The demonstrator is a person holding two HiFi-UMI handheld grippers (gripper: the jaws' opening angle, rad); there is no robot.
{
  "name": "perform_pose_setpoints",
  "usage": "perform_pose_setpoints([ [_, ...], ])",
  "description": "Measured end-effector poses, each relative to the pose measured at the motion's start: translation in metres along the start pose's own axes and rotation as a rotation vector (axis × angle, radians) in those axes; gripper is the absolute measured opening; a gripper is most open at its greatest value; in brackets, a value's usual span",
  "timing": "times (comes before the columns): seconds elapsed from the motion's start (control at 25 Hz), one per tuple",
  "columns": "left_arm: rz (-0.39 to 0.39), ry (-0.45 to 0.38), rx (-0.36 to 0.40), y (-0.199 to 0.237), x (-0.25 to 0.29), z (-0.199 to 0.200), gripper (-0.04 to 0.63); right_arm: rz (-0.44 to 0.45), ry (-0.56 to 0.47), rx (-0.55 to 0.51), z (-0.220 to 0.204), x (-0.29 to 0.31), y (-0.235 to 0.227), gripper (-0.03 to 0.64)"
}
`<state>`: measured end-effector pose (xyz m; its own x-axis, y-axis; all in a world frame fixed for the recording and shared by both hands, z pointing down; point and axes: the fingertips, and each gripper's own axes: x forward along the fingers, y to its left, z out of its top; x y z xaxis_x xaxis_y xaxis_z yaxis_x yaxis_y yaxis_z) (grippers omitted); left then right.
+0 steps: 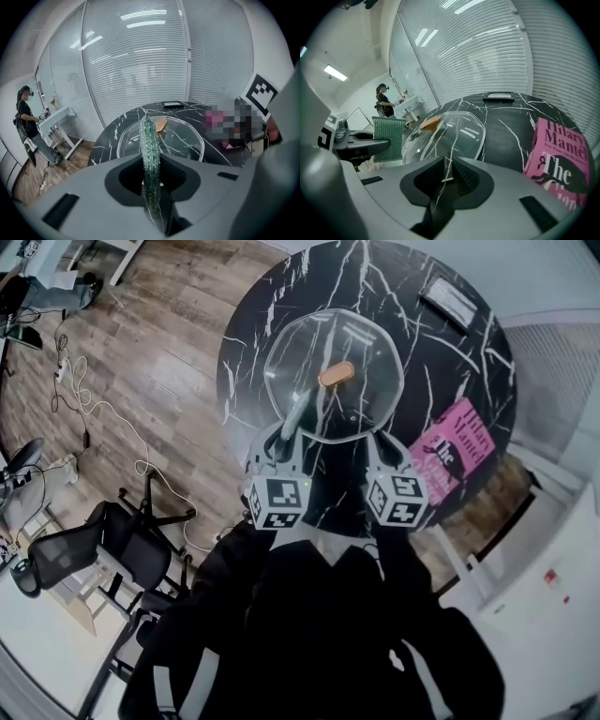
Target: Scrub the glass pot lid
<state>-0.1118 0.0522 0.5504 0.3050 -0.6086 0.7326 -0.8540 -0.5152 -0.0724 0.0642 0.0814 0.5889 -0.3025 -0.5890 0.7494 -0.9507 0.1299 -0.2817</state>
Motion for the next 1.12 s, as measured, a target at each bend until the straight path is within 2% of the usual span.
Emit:
perform_pose_setpoints([
  [0.44,0.023,0.008,0.054,-0.003,0.007,-0.002,0.064,-0.065,0.035,0.066,-0.007,0.013,-0.029,0.035],
  [0.68,0.031,0.012,0.05,-0.004,0.005,-0.002,0.064,-0.095,0.115,0.103,-0.012,0.016,-0.037,0.035],
  [1.12,0.049,0.026,0.051,-0.003,0.007,-0.001,0.064,-0.074,0.259,0.053,-0.013,0.028,-0.037,0.035],
])
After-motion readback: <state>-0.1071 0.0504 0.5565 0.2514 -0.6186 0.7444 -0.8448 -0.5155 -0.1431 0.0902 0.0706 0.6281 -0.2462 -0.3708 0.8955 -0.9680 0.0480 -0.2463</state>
